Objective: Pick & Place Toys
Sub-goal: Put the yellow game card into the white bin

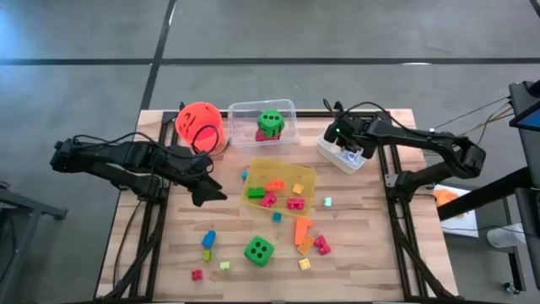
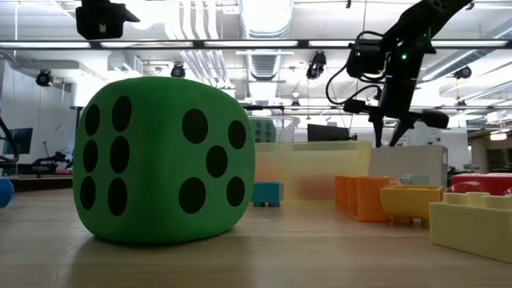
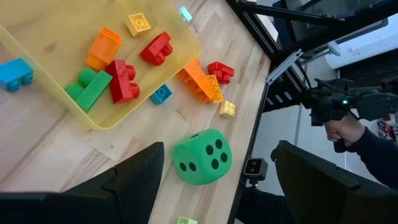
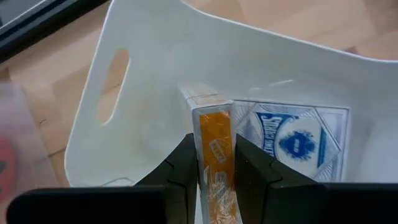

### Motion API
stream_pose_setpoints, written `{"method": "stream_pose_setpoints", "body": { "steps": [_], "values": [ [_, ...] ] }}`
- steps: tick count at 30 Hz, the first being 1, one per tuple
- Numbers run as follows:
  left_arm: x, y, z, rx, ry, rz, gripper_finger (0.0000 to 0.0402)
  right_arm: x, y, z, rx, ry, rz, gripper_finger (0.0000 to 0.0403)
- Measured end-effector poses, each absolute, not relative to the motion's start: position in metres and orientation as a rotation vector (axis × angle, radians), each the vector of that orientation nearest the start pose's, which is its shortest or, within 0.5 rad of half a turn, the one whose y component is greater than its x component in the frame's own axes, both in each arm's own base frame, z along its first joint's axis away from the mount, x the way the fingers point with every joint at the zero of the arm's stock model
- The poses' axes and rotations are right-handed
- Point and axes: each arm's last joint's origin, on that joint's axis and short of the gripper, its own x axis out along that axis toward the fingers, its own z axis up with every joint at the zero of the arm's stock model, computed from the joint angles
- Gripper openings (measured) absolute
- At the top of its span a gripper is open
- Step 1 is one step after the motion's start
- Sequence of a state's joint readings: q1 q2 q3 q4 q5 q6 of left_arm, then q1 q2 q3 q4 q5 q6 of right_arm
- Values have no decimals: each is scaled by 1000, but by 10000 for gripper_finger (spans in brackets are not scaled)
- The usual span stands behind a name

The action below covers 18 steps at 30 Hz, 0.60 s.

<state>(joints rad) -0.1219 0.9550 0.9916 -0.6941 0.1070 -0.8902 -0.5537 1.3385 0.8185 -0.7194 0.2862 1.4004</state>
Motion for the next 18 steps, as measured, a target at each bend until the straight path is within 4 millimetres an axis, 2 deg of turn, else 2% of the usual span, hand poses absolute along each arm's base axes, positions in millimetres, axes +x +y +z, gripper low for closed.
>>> {"method": "stream_pose_setpoints", "body": {
  "steps": [14, 18],
  "values": [
    [184, -25, 326, -841, 732, 109, 296, 195, -134, 197, 1254, 570, -1485, 66],
    [184, -25, 326, -842, 732, 109, 296, 194, -133, 194, 1227, 607, -1477, 117]
  ]
}}
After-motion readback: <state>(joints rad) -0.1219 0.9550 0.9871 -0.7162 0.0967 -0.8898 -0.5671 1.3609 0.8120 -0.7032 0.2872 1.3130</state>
